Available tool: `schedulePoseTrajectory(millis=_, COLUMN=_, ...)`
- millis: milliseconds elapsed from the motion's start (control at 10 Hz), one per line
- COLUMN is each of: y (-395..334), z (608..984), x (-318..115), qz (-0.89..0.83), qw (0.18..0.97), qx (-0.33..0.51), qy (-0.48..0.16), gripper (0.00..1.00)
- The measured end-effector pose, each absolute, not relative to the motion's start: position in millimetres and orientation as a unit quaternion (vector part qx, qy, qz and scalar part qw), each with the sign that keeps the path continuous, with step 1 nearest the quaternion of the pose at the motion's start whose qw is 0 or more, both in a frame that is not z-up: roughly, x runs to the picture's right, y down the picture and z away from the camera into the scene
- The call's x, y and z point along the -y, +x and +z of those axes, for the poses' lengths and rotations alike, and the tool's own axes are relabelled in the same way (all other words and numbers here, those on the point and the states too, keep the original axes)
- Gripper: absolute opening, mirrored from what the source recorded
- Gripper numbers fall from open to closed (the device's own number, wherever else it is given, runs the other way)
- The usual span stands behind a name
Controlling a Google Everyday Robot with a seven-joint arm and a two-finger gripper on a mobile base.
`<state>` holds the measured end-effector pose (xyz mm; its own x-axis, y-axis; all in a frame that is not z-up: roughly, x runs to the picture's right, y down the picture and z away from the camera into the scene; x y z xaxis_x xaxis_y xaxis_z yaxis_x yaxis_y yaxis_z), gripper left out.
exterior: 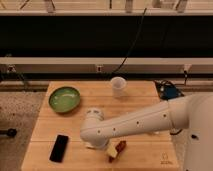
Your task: Place the white sponge in the ceramic bowl
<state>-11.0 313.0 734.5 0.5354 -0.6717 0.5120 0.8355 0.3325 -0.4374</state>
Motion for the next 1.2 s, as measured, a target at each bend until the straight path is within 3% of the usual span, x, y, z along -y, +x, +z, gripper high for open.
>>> schedulePoseTrajectory(millis=700, y=-27.7, z=728.0, x=-294.0, qz=-0.476, qw=0.803, qx=0.132, qy=-0.333, gripper=0.8)
schedulePoseTrajectory(millis=1200, y=-35.5, z=742.6, x=-290.7, qz=-0.465, qw=0.806, qx=0.184, qy=-0.316, gripper=0.8)
